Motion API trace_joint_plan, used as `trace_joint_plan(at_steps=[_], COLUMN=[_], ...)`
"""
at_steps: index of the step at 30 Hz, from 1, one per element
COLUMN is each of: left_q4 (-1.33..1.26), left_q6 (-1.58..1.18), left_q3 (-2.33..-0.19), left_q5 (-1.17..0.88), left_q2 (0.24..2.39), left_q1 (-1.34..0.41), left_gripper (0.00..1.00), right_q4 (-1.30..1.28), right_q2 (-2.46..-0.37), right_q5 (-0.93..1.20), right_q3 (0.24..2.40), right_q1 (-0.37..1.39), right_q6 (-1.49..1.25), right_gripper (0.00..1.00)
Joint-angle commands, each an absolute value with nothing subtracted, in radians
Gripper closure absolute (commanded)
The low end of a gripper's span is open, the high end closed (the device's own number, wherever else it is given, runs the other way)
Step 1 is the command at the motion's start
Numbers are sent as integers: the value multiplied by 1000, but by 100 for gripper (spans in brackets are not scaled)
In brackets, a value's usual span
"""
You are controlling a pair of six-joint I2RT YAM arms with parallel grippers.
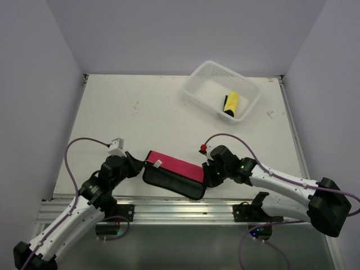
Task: Roll the towels
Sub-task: Fold the towel
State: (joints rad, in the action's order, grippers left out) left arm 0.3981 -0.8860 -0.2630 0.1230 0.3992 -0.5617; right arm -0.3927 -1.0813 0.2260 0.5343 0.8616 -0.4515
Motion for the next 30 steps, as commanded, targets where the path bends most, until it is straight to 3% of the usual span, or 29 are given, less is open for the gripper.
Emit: trace_joint_plan(at_steps=[1, 7, 11, 19, 23, 26, 30], left_q4=[342, 351, 354, 367, 351, 308, 215], left_q6=[-853, -861, -867, -884, -864, -853, -831], left_q3=[-256, -253, -250, -268, -279, -276, -270], left_q5=[138, 150, 147, 164, 170, 163, 144], left_q2=[399, 350, 318, 305, 342, 383, 468], left_q1=[-568, -569, -571, -571, -571, -571, -571], left_gripper=[95, 89, 73, 72, 71, 71, 72], right_q4=[-402, -382, -373, -341, -321, -290, -316], right_q2=[-1101, -1124, -1140, -1164, -1138, -1079, -1011], right_q5=[255, 261, 256, 258, 308, 388, 339], right_q3=[522, 520, 518, 511, 505, 496, 503], right_q1=[870, 884, 897, 923, 937, 942, 942], right_q6=[-446, -448, -451, -465, -459, -462, -492], right_gripper=[100, 100, 100, 100, 84, 66, 63])
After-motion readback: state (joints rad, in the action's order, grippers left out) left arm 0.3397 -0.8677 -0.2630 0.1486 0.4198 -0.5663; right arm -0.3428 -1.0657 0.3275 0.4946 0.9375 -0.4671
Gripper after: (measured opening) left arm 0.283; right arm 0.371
